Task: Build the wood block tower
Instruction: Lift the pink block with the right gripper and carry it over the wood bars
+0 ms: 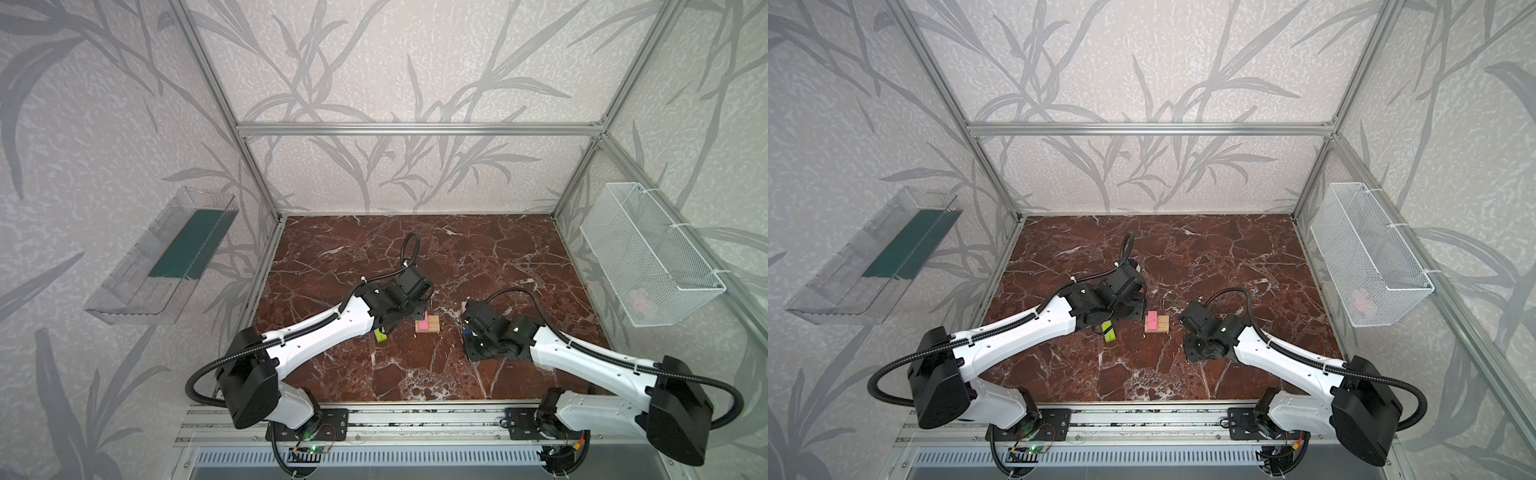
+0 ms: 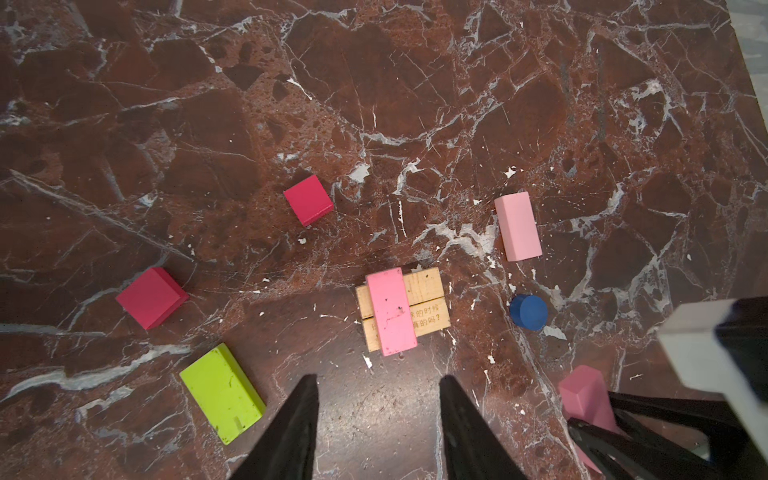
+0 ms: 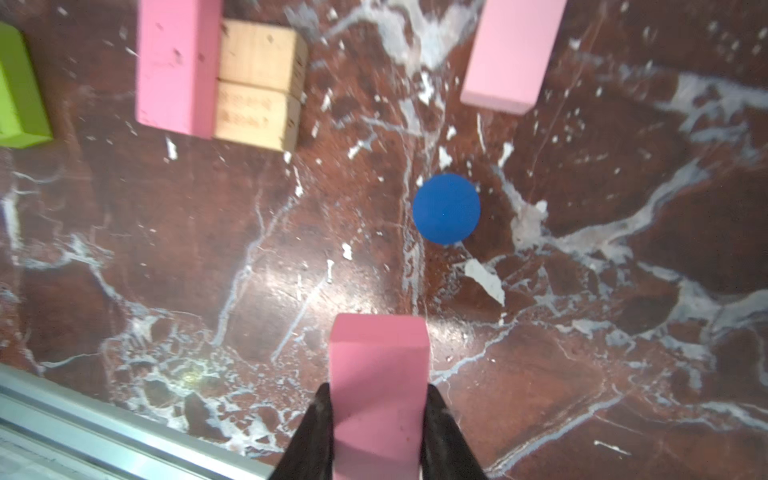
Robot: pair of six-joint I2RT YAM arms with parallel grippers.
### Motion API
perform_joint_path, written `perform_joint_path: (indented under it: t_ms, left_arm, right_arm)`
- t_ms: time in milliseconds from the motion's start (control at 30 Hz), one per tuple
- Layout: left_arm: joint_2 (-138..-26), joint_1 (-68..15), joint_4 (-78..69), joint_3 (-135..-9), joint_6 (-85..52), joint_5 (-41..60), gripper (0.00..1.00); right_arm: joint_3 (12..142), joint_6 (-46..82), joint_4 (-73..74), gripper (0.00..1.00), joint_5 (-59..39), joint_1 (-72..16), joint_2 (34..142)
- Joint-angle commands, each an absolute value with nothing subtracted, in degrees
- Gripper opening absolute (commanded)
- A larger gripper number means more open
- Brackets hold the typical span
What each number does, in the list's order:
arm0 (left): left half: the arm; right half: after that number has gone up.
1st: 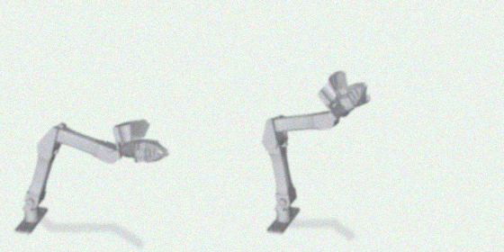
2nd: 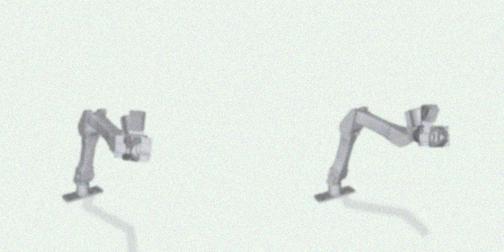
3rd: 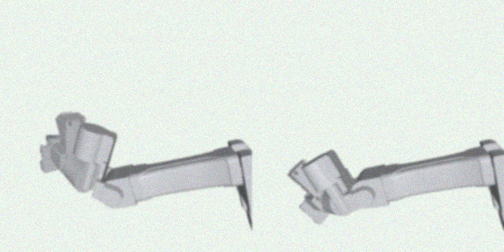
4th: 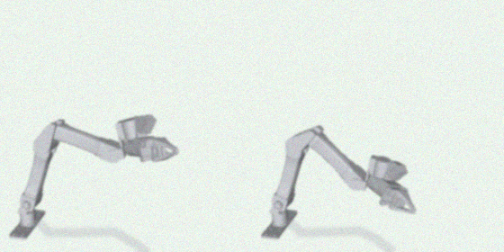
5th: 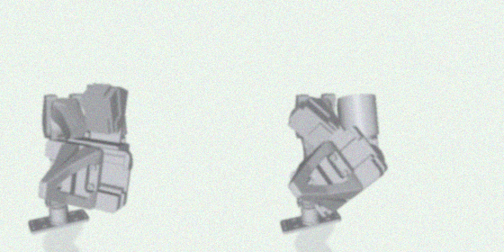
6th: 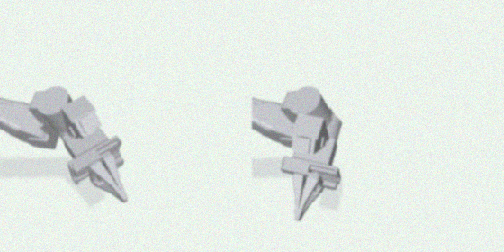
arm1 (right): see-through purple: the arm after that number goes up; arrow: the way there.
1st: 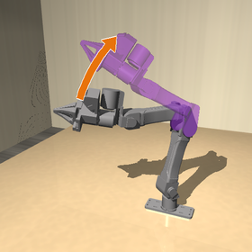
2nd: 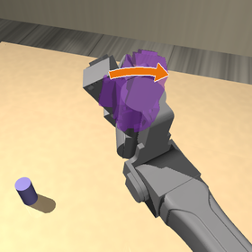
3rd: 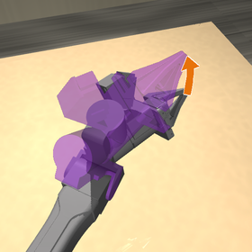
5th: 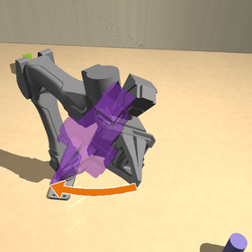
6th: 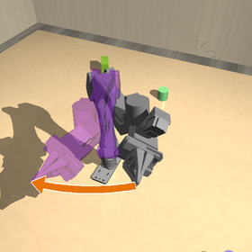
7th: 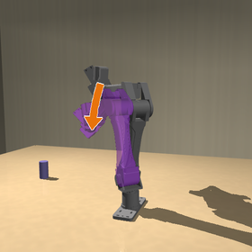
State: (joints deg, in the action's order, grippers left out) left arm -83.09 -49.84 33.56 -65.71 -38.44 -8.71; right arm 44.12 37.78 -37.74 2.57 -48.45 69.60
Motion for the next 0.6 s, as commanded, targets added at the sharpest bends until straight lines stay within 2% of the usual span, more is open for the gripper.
perform_joint_path:
  t_ms: [0, 267, 567]
  left_arm:
    - [-80.47, -48.93, 32.63, -63.84, -37.97, -10.24, 0.45]
    - [-76.05, -46.73, 30.94, -59.65, -37.95, -9.12, 0.4]
    - [-71.32, -45.18, 28.91, -54.57, -38.61, -8.11, 0.39]
  right_arm:
    - [48.24, 36.96, -39.28, 0.1, 4.04, -48.87, 73.22]
    - [57.66, 34.03, -35.33, 0.1, 3.34, -48.87, 84.72]
    - [64.83, 32.87, -33.53, 0.11, 3.65, -48.63, 92.51]
